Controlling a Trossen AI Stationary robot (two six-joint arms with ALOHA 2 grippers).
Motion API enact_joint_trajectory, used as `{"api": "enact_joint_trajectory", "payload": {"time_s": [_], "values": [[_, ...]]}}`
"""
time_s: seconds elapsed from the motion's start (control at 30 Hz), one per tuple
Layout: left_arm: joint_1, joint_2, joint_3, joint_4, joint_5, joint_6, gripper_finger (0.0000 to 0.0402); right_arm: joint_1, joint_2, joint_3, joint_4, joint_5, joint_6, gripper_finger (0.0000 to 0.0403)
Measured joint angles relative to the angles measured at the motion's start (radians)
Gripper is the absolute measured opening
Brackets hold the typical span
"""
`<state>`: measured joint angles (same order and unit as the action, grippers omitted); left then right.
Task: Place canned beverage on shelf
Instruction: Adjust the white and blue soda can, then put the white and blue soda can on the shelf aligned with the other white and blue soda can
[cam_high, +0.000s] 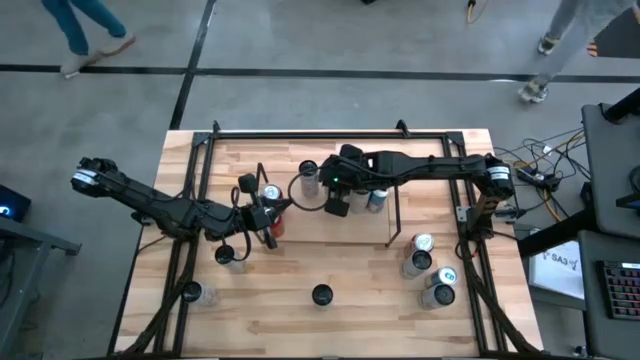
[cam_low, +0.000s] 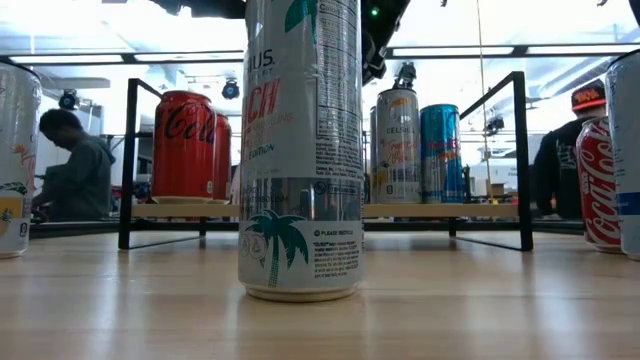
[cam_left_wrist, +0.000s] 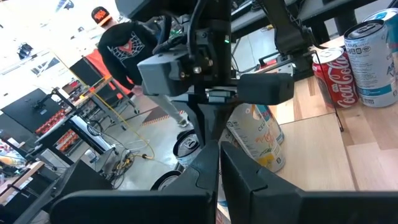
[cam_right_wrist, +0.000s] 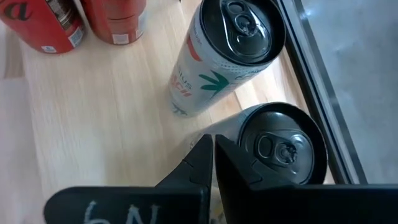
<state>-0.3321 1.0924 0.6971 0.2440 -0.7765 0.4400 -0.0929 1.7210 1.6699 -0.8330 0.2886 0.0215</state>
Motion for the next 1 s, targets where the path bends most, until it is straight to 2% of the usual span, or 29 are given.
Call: {"api": "enact_joint_trajectory", "payload": {"time_s": [0.33, 0.47, 0.73, 1.0], "values": [[0.0, 0.0, 0.0, 0.0, 0.0, 0.0, 0.0, -0.003, -0.005, 0.0, 0.0, -0.001, -0.023, 0.0009], [0.0, 0.0, 0.002, 0.0, 0.0, 0.0, 0.0, 0.024, -0.04, 0.021, -0.007, -0.063, -0.022, 0.0009], [0.0, 0.0, 0.044, 0.002, 0.002, -0.062, 0.0, 0.173, -0.187, 0.019, -0.06, -0.086, 0.021, 0.0009], [-0.028, 0.052, 0.09, 0.003, 0.001, -0.241, 0.0, 0.391, -0.309, -0.05, -0.077, -0.079, 0.084, 0.0009]]}}
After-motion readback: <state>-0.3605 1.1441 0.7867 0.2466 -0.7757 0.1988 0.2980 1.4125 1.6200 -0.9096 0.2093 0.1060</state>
